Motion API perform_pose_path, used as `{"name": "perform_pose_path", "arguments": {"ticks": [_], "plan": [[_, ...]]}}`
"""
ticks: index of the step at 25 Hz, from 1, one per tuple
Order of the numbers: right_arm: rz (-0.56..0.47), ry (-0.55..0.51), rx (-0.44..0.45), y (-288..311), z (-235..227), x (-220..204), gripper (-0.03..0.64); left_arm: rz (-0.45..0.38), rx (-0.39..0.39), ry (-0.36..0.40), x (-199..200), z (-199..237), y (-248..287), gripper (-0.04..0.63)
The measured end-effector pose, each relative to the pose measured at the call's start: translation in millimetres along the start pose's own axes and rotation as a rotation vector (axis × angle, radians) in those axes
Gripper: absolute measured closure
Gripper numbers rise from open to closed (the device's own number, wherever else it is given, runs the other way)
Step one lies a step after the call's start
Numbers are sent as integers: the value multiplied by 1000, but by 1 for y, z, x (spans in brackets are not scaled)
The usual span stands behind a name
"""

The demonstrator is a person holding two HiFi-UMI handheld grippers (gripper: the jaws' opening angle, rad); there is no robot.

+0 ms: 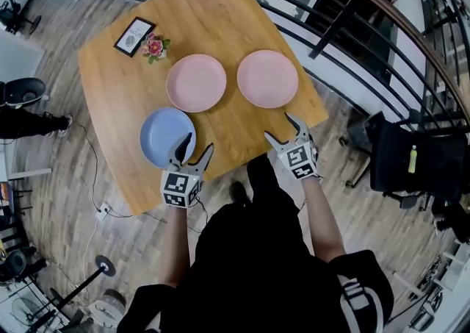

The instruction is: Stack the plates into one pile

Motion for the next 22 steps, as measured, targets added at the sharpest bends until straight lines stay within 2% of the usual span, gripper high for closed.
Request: {"name": "perform_pose_path", "arguments": {"ticks": [3,15,22], "plan": [[47,-3,0,13,-4,-4,272,18,-6,-9,-2,3,8,307],[90,-10,36,51,-25,-8,284,62,-18,-16,2,9,43,307],[118,-8,62,73,-26,-13,290,102,-30,-47,-7,8,60,307]]}}
Point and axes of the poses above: the fingertips, and each gripper's own axes: y forward along the fingers, z to its left, x out of its top, the point moved 8 cm from there along -y, backward along the fingers, and after that the axes turned 13 degrees about z, right-handed, at the moved point
